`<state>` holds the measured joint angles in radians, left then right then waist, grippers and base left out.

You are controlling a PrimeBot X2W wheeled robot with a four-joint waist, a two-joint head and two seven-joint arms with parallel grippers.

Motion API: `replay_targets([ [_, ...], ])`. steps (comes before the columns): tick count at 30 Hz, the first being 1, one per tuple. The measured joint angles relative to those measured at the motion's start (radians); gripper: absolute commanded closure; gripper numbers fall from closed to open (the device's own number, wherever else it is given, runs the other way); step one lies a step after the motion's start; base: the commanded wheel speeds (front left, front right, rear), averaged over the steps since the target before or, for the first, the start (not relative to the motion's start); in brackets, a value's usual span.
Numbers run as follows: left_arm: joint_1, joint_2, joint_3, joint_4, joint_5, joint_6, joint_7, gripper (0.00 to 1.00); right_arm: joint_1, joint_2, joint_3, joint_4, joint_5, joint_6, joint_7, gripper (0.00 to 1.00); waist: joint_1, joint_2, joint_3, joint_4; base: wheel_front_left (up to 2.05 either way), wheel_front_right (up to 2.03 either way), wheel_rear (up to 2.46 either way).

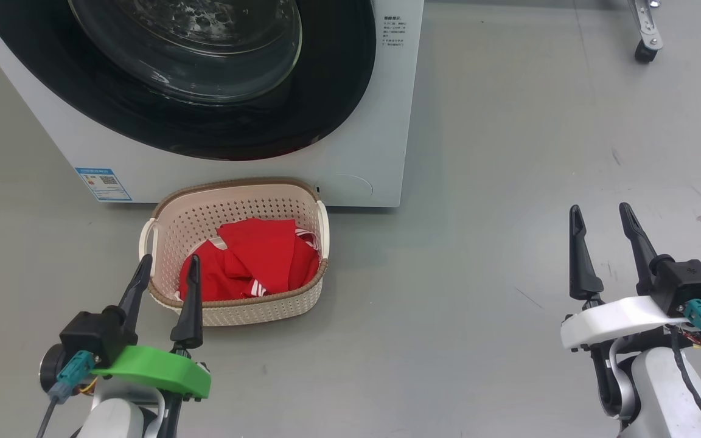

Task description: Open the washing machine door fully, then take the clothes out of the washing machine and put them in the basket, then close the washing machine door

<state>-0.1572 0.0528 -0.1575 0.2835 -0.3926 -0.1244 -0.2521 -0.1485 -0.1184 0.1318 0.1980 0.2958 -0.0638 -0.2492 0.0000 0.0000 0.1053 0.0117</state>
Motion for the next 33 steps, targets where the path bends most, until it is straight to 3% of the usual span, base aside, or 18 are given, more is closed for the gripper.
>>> replay_targets([
  [33,0.004,0.002,-0.053,-0.038,-0.115,0.000,0.000,0.00,0.019,0.008,-0.013,-0.011,-0.027,0.001,0.000,0.00,0.0000,0.0000,-0.010,-0.004,0.00,0.00,0.00],
])
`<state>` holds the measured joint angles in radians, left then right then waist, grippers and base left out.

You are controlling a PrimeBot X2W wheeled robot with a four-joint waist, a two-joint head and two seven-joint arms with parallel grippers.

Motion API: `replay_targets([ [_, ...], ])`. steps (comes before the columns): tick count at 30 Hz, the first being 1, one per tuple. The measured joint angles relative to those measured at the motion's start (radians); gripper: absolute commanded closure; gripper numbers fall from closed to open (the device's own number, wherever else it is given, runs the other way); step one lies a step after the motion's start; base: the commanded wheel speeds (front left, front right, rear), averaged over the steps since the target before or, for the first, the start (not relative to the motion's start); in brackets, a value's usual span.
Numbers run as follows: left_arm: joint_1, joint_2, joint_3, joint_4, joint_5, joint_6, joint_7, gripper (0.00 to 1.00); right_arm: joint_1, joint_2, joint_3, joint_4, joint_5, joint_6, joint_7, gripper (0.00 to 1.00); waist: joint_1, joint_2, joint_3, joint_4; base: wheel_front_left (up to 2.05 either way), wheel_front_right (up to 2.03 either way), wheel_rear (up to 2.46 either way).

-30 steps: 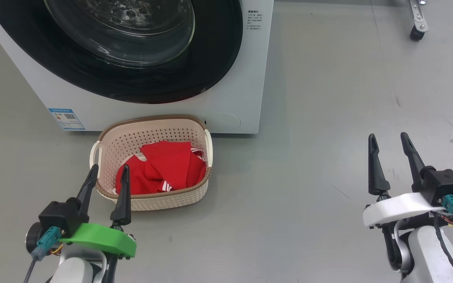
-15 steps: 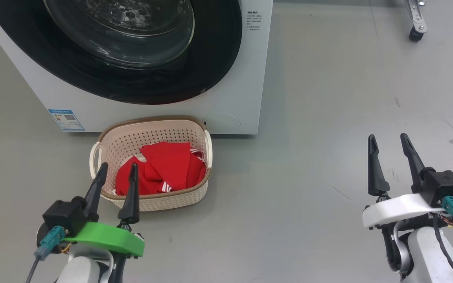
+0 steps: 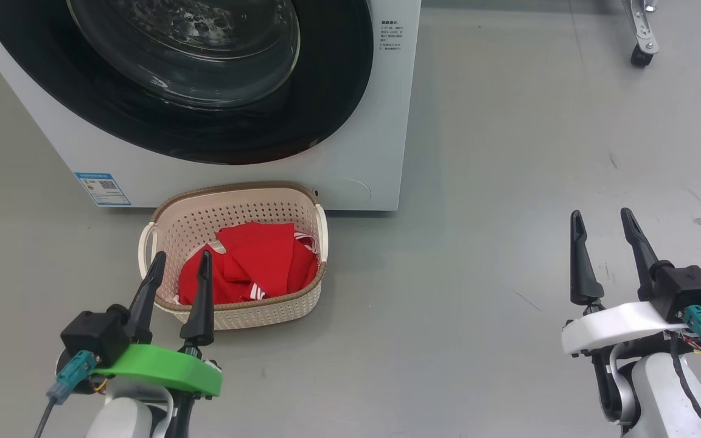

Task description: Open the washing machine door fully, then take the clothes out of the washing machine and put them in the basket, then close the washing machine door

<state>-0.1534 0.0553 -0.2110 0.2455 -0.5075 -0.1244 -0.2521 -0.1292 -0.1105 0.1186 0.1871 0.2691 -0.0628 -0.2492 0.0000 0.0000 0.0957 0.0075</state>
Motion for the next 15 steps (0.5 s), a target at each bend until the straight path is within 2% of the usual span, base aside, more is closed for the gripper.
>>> replay_targets([
  [13,0.014,0.003,0.005,0.000,-0.024,0.000,0.000,0.00,0.014,0.000,-0.001,0.001,-0.009,0.009,0.000,0.00,0.0000,0.0000,-0.010,0.001,0.00,0.00,0.00],
  [14,0.016,0.000,0.004,0.010,-0.025,0.000,0.002,1.00,0.017,0.002,0.000,0.010,-0.009,0.009,0.001,1.00,0.0000,0.0000,-0.010,0.001,0.00,0.00,0.00],
  [15,0.020,-0.003,0.002,0.021,-0.025,0.000,0.004,1.00,0.023,0.007,0.001,0.020,-0.009,0.009,0.002,1.00,0.0000,0.0000,-0.010,0.001,0.00,0.00,0.00],
])
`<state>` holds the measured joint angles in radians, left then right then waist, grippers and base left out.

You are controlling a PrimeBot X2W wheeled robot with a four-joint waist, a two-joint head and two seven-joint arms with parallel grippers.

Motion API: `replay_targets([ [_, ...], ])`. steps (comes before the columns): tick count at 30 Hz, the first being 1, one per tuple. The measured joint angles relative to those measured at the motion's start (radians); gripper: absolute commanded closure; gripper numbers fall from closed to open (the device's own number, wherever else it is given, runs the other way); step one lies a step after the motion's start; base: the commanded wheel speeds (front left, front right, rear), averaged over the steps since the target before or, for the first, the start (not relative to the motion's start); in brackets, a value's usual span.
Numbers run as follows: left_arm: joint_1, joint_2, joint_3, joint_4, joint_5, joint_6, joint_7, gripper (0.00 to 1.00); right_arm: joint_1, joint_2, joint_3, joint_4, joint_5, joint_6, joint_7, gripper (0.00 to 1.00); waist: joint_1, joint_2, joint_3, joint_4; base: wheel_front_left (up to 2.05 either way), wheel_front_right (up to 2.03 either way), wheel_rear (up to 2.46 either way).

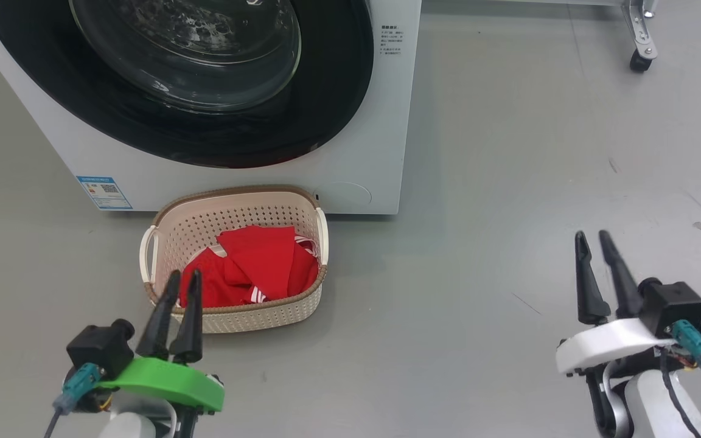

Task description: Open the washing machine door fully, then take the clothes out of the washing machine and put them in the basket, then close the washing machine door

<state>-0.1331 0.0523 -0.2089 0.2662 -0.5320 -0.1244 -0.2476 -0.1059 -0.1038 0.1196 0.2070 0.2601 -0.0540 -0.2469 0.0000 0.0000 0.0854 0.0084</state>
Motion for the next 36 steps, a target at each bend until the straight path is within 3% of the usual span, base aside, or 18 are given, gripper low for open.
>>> replay_targets([
  [12,0.031,-0.007,0.001,0.019,-0.081,0.000,0.011,1.00,0.034,0.016,-0.022,0.042,0.081,0.012,0.027,1.00,0.0000,0.0000,-0.008,-0.001,0.00,0.00,0.00],
  [36,0.033,-0.007,0.062,0.012,-0.352,0.000,0.094,1.00,0.032,0.030,-0.085,0.058,0.425,0.053,0.124,1.00,0.0000,0.0000,-0.027,-0.003,0.00,0.00,0.00],
])
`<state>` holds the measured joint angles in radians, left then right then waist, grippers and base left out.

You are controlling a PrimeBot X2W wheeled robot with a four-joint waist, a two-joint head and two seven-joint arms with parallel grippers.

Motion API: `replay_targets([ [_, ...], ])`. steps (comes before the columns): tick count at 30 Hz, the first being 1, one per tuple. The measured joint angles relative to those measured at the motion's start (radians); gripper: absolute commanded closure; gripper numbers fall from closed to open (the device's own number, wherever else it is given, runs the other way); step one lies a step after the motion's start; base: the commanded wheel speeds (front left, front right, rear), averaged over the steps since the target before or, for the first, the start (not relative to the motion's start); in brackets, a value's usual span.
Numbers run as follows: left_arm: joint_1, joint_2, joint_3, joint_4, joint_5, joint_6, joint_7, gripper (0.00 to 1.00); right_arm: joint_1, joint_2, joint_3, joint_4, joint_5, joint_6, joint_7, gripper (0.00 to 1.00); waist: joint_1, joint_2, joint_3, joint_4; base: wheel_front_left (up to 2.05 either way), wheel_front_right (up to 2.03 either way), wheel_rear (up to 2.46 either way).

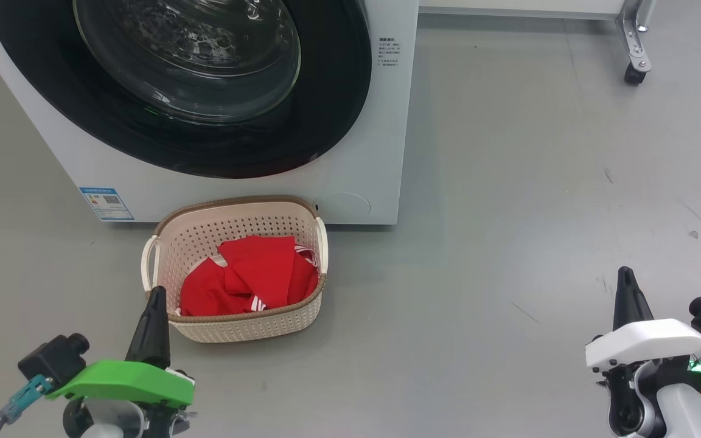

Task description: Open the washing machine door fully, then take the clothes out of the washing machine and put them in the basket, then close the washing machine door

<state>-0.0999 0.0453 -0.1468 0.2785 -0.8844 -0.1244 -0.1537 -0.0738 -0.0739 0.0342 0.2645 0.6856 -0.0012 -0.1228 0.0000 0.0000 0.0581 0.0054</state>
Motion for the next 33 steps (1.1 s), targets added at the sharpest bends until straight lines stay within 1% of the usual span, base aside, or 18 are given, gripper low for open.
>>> replay_targets([
  [9,0.002,0.002,0.022,0.000,-0.099,0.000,0.030,1.00,0.000,0.004,-0.024,0.001,0.116,0.011,0.033,1.00,0.0000,0.0000,-0.007,-0.001,0.00,0.00,0.00],
  [11,0.002,0.002,0.026,-0.001,-0.120,0.000,0.037,1.00,0.000,0.005,-0.030,0.002,0.140,0.020,0.040,1.00,0.0000,0.0000,-0.009,-0.001,0.00,0.00,0.00],
  [15,0.002,0.003,0.038,-0.001,-0.164,0.000,0.049,1.00,0.000,0.008,-0.039,0.002,0.194,0.023,0.055,1.00,0.0000,0.0000,-0.012,-0.001,0.00,0.00,0.00],
  [24,0.002,0.005,0.057,-0.001,-0.267,0.000,0.078,1.00,0.000,0.011,-0.062,0.003,0.311,0.043,0.087,1.00,0.0000,0.0000,-0.019,-0.002,0.00,0.00,0.00],
  [33,0.003,0.007,0.081,0.000,-0.359,0.000,0.103,1.00,0.000,0.014,-0.085,0.005,0.429,0.053,0.114,1.00,0.0000,0.0000,-0.026,-0.003,0.00,0.00,0.00],
])
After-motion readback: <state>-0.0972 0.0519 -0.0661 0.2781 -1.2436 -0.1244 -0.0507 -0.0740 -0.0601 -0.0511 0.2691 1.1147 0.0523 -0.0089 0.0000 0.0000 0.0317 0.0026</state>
